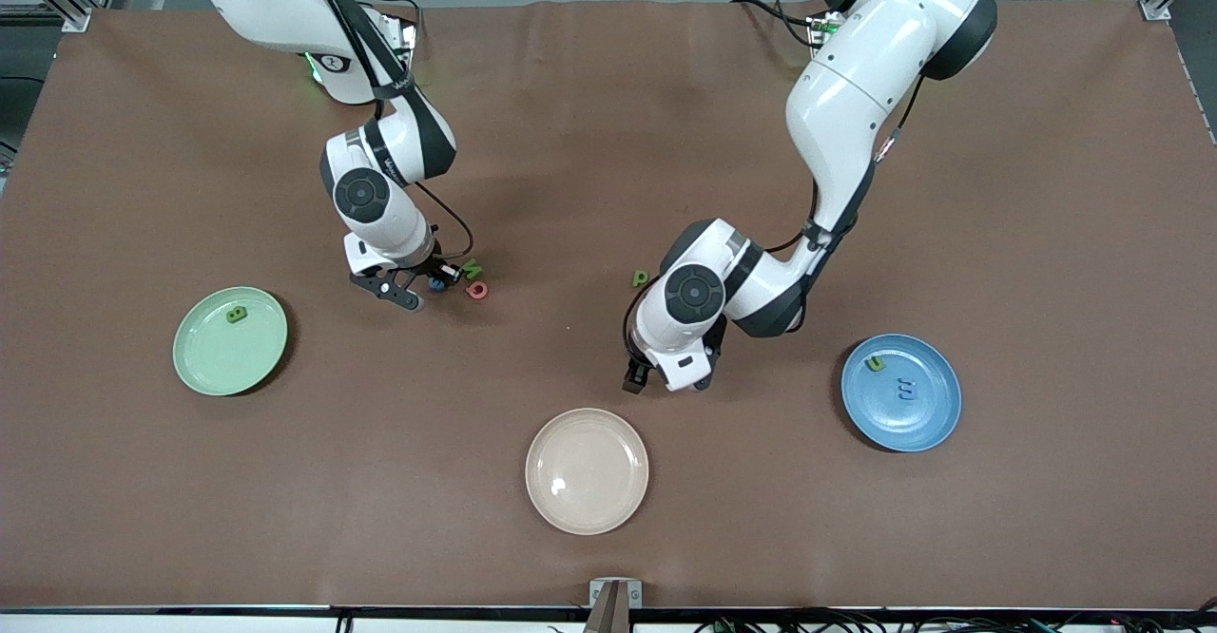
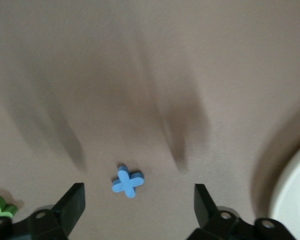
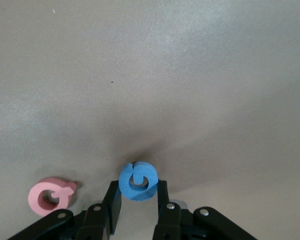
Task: Sort upper and lower case letters into plates
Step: 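Place the G in the green plate while the left gripper grasps the blue x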
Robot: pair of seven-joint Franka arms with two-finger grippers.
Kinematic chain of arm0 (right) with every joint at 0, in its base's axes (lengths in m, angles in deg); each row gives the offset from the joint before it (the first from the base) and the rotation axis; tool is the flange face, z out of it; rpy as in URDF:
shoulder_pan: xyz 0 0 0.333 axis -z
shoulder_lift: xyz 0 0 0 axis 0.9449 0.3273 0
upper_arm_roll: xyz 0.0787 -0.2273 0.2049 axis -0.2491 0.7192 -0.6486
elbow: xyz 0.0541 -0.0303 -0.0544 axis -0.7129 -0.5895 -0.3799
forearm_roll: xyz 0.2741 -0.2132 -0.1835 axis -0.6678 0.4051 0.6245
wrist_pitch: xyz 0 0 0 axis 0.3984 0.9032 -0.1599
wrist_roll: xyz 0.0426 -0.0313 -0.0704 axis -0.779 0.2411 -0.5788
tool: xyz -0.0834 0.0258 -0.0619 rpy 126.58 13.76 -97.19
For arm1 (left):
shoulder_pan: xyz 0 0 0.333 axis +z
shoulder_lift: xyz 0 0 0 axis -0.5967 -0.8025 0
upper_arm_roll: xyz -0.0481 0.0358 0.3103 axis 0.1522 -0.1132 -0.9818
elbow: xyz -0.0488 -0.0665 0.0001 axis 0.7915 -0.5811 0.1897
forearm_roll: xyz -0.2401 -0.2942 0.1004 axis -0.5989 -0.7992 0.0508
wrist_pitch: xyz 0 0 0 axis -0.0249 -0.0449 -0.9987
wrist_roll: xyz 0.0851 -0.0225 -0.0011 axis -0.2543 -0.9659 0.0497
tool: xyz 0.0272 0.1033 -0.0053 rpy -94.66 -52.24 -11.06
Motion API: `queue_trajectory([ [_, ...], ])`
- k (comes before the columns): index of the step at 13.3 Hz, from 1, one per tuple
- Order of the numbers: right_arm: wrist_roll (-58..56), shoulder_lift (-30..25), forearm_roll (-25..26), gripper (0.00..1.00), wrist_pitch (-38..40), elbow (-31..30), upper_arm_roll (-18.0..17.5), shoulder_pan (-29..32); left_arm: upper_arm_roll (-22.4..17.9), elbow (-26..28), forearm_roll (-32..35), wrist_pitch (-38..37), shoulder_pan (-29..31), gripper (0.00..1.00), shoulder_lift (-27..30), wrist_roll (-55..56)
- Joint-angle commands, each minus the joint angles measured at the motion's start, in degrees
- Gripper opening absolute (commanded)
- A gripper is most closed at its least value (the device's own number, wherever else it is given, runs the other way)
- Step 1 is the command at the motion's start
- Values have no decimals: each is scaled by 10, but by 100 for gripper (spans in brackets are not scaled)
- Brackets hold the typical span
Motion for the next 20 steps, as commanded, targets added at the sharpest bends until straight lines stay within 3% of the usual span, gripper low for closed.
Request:
queue_trajectory([
  [1, -74, -59, -1, 22, 57, -8, 2, 41, -7, -19, 2, -7, -13, 82, -14, 12],
  [4, -245, -92, -1, 22, 97, -6, 2, 140, -8, -20, 2, -4, -15, 72, -25, 11],
  [8, -436, -85, -1, 22, 100, 24, 2, 243, -7, -19, 1, -5, -13, 39, -26, 11],
  [11, -558, -29, -1, 22, 100, 79, 2, 306, -8, -18, 2, -7, -11, 1, -27, 11],
  [14, -666, 54, -1, 23, 96, 149, 2, 350, -8, -15, 2, -30, 17, 0, 0, 9],
  [18, -688, 98, -2, 25, 75, 160, 1, 362, 0, -11, 4, -77, 57, 2, 31, 0],
  [19, -688, 105, -2, 26, 67, 160, 1, 362, 0, -10, 3, -85, 63, 14, 31, -4],
  [20, -688, 109, -2, 28, 64, 159, 1, 361, 0, -8, 2, -91, 63, 33, 31, -3],
])
